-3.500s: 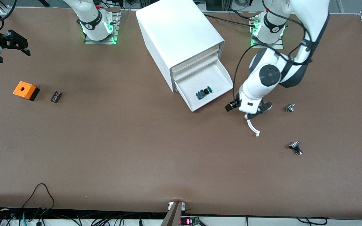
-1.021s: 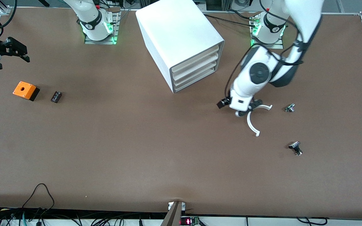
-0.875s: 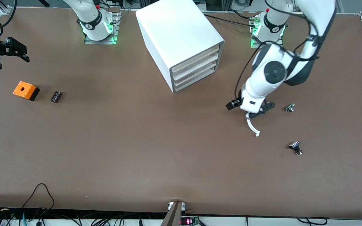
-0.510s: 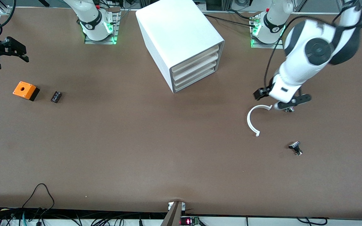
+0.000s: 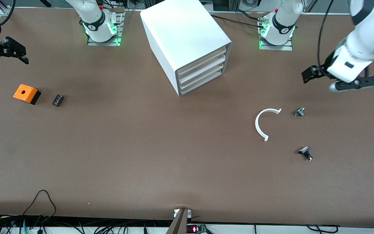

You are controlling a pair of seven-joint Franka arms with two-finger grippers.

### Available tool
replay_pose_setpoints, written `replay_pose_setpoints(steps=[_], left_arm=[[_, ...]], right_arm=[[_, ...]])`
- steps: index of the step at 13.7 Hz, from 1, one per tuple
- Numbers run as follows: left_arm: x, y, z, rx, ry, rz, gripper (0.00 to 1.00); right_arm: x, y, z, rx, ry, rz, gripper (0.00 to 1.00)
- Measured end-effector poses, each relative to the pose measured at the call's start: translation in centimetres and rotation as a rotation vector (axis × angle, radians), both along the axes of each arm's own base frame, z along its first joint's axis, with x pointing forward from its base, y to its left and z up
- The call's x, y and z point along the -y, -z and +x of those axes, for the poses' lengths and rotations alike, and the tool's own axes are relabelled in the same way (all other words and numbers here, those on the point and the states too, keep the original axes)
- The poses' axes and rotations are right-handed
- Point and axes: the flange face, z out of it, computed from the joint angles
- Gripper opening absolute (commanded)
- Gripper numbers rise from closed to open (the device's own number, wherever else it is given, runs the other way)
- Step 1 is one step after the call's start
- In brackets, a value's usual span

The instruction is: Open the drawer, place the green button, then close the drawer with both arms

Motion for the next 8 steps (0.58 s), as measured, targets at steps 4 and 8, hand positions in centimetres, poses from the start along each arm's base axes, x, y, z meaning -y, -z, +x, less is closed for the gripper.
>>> replay_pose_setpoints(steps=[4,8], left_arm=[[-3.4,-3.7,-0.7,0.024,0.042,-0.015,1.00],[-3.2,-5.2,-0.8,0.045,0.058,-0.015,1.00]], right_arm=[[0.0,0.0,0.0,-0.001,-0.001,0.000,1.00],[-0.1,0.0,0.0,-0.001,-0.002,0.000,1.00]])
